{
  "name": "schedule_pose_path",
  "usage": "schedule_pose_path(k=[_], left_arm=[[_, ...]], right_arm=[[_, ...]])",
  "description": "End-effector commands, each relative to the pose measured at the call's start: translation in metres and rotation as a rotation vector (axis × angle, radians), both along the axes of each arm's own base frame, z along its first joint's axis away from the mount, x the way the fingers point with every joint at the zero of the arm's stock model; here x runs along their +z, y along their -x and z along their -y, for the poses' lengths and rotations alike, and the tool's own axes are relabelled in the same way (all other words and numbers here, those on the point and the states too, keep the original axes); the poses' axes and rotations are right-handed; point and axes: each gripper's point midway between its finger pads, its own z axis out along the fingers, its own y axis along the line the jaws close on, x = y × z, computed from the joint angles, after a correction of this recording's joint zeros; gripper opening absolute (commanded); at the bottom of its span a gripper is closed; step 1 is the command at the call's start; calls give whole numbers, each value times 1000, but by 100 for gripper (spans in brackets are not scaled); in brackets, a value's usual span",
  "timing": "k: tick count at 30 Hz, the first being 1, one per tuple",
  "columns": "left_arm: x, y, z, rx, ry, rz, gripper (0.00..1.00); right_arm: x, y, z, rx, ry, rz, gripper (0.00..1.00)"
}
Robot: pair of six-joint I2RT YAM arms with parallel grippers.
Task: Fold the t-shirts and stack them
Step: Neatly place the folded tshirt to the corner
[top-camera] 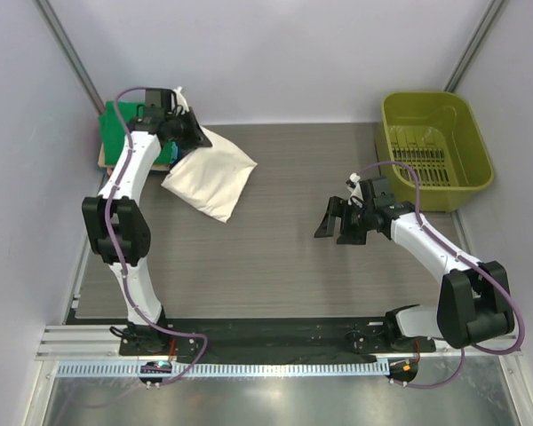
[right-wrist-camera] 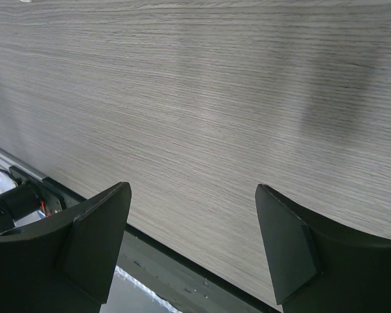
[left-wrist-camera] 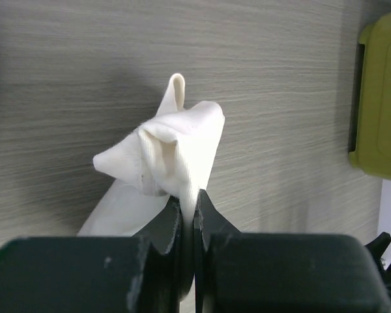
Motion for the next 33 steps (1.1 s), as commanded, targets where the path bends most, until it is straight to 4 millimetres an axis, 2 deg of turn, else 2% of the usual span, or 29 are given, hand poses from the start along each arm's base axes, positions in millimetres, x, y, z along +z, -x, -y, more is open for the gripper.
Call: schedule_pose_path(k=[1, 3, 4, 7, 8, 11, 12, 17, 24, 25, 28, 33], left_arm=[[60, 4, -11, -42, -32, 106, 0], [74, -1, -22, -27, -54, 133, 0], [88, -4, -26, -18, -57, 149, 0], [103, -7, -39, 5, -60, 165, 0], [115, -11, -44, 17, -59, 192, 0], [134, -15, -46, 25, -49, 242, 0], [138, -17, -60, 50, -38, 249, 0], [164, -24, -85, 123, 5, 318, 0], [198, -30, -102, 151, 13, 429, 0], [208, -30, -105, 157, 10, 456, 0], [219, -32, -127, 206, 11, 490, 0], [227, -36, -141, 222, 20, 525, 0]], right_arm=[[25, -8, -6, 14, -40, 81, 83], [26, -7, -6, 17, -42, 84, 83], [25, -7, -6, 17, -42, 83, 83], [24, -5, -6, 19, -42, 82, 83], [24, -5, -6, 20, -41, 82, 83], [23, -5, -6, 21, -39, 80, 83], [22, -4, -5, 20, -38, 78, 83], [21, -6, -6, 21, -37, 75, 83], [21, -8, -6, 21, -38, 75, 83], [20, -8, -6, 23, -36, 73, 83], [18, -6, -6, 23, -39, 66, 83], [16, -7, -7, 24, -40, 61, 83]])
